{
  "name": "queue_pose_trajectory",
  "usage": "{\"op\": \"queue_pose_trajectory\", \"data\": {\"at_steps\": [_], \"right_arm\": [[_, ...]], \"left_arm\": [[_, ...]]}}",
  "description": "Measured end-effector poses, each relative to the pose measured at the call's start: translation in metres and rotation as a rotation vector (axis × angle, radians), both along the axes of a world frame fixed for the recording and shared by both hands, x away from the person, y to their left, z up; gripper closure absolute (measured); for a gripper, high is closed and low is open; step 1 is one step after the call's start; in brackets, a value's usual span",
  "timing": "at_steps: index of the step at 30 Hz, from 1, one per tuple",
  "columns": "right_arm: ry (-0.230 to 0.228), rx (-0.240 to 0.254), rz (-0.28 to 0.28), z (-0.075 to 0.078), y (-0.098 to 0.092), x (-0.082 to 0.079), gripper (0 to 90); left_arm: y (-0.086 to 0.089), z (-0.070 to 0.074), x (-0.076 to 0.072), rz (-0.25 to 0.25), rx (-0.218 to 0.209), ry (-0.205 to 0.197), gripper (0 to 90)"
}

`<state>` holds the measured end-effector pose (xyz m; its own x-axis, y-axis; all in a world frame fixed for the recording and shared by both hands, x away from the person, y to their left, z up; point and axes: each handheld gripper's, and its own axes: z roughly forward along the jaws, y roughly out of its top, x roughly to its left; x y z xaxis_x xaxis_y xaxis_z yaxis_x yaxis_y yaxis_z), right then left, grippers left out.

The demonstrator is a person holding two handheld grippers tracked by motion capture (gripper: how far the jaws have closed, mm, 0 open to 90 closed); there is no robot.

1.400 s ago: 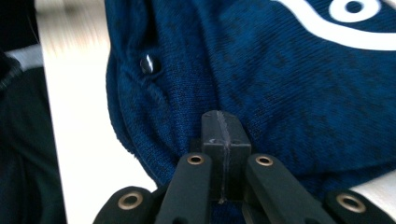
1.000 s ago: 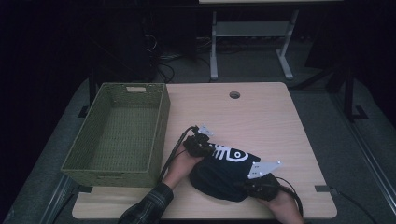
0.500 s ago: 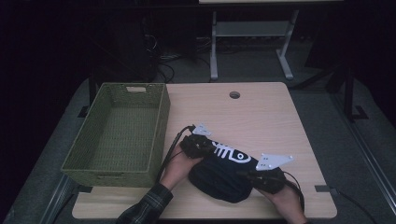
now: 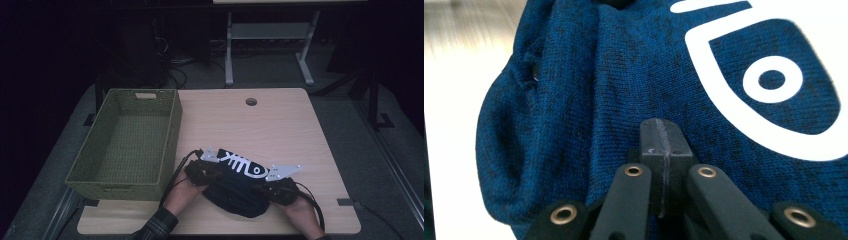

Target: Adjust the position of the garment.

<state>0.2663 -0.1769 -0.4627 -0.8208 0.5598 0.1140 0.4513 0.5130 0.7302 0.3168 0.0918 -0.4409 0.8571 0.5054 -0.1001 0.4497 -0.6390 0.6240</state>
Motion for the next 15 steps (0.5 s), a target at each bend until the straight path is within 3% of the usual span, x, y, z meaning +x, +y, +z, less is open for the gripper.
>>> {"op": "queue_pose_trajectory", "data": {"at_steps": [7, 11, 12, 14, 15], "right_arm": [[0.032, 0.003, 0.03, -0.006, 0.009, -0.004, 90.0], [0.016, -0.005, 0.044, -0.004, 0.011, -0.006, 90.0], [0.008, 0.005, 0.042, -0.003, 0.009, -0.007, 88.5], [-0.009, 0.013, 0.041, -0.001, 0.007, -0.007, 83.3], [-0.031, 0.036, 0.021, 0.004, 0.002, -0.008, 78.2]], "left_arm": [[0.0, -0.005, 0.007, 0.008, 0.025, -0.028, 90.0], [0.0, -0.004, 0.009, 0.013, 0.02, -0.027, 90.0], [0.002, -0.002, 0.009, 0.026, -0.013, -0.02, 90.0], [0.003, -0.001, 0.009, 0.036, -0.031, -0.019, 89.7], [0.007, 0.002, 0.011, 0.05, -0.058, -0.027, 82.5]]}}
